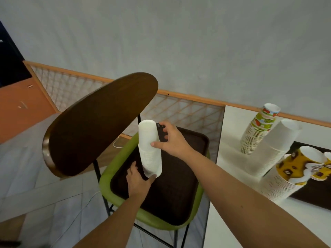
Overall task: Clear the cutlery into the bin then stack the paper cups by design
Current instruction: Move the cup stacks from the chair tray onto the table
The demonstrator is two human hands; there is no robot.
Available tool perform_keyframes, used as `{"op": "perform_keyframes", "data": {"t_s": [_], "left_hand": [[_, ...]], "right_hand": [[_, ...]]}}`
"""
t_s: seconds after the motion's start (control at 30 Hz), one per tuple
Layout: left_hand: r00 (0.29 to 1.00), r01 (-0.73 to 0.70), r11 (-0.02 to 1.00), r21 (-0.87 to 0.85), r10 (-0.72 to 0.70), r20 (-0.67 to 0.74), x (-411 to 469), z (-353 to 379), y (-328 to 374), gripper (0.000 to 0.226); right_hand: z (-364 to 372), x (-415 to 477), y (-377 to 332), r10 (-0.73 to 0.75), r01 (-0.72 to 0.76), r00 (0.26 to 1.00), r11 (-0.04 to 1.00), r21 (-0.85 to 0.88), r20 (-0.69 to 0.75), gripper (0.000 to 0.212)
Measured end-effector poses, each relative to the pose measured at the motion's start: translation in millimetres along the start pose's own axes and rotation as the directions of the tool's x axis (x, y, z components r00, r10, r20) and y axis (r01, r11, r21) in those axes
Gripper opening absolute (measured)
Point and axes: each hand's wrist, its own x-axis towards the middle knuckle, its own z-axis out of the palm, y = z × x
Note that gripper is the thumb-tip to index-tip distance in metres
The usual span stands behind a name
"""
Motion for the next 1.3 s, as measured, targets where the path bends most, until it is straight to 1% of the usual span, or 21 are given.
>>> {"op": "perform_keyframes", "data": {"t_s": [0.1,0.23,0.27,0.33,0.4,0.43,0.5,0.57,0.67,0.8,0.93,1.03,1.17,1.23,1.3], "left_hand": [[0.998,-0.017,1.0,0.016,0.016,0.061,17.3,1.7,-6.7,0.106],[0.996,-0.043,0.999,0.009,0.042,0.072,37.5,11.5,-8.5,0.113],[0.996,-0.054,0.998,0.018,0.052,0.079,41.3,14.6,-8.5,0.113],[0.994,-0.058,0.998,0.031,0.055,0.096,44.0,19.9,-7.5,0.11],[0.994,-0.037,0.998,0.046,0.032,0.107,42.8,23.6,-6.6,0.106],[0.994,-0.035,0.998,0.061,0.029,0.105,42.3,24.9,-7.1,0.102],[0.995,-0.057,0.995,0.077,0.049,0.091,42.1,27.2,-7.9,0.094],[0.995,-0.071,0.996,0.053,0.066,0.079,43.9,30.4,-8.3,0.091],[0.993,-0.084,0.996,0.013,0.083,0.085,45.6,35.7,-7.5,0.091],[0.992,-0.065,0.996,-0.061,0.072,0.107,44.2,40.0,-3.9,0.093],[0.988,-0.093,0.991,-0.097,0.104,0.113,36.0,45.4,3.7,0.091],[0.98,-0.126,0.981,-0.146,0.145,0.133,28.0,52.0,13.2,0.089],[0.961,-0.214,0.966,-0.142,0.234,0.144,10.3,64.3,38.7,0.089],[0.948,-0.235,0.96,-0.15,0.261,0.184,-1.7,73.4,52.5,0.091],[0.935,-0.227,0.957,-0.179,0.266,0.234,-15.9,82.3,67.2,0.093]], "right_hand": [[18.8,12.9,0.1,0.039,-0.039,0.999,0.999,0.023,-0.01,0.091],[34.1,26.8,-2.4,0.037,-0.034,0.997,0.998,0.052,-0.067,0.103],[36.8,30.0,-3.0,0.033,-0.028,0.996,0.997,0.07,-0.08,0.101],[40.4,34.7,-2.1,0.022,-0.013,0.995,0.996,0.083,-0.099,0.087],[39.6,36.7,0.0,0.022,-0.016,0.994,0.998,0.059,-0.111,0.074],[37.9,36.7,1.6,0.028,-0.022,0.993,0.998,0.054,-0.114,0.072],[32.9,36.3,5.9,0.047,-0.038,0.991,0.996,0.078,-0.122,0.072],[27.1,34.3,9.6,0.067,-0.053,0.989,0.992,0.111,-0.13,0.073],[19.8,30.3,12.7,0.097,-0.076,0.986,0.986,0.149,-0.138,0.073],[11.6,25.0,15.6,0.128,-0.097,0.978,0.978,0.186,-0.163,0.073],[0.8,15.8,15.2,0.121,-0.09,0.976,0.981,0.174,-0.179,0.073],[-13.3,5.2,15.7,0.12,-0.086,0.968,0.983,0.16,-0.219,0.074],[-41.5,-14.4,17.5,0.13,-0.096,0.951,0.987,0.132,-0.282,0.077],[-58.3,-27.1,20.4,0.125,-0.095,0.938,0.99,0.106,-0.324,0.076],[-74.4,-40.8,24.3,0.118,-0.096,0.918,0.992,0.079,-0.378,0.075]]}}
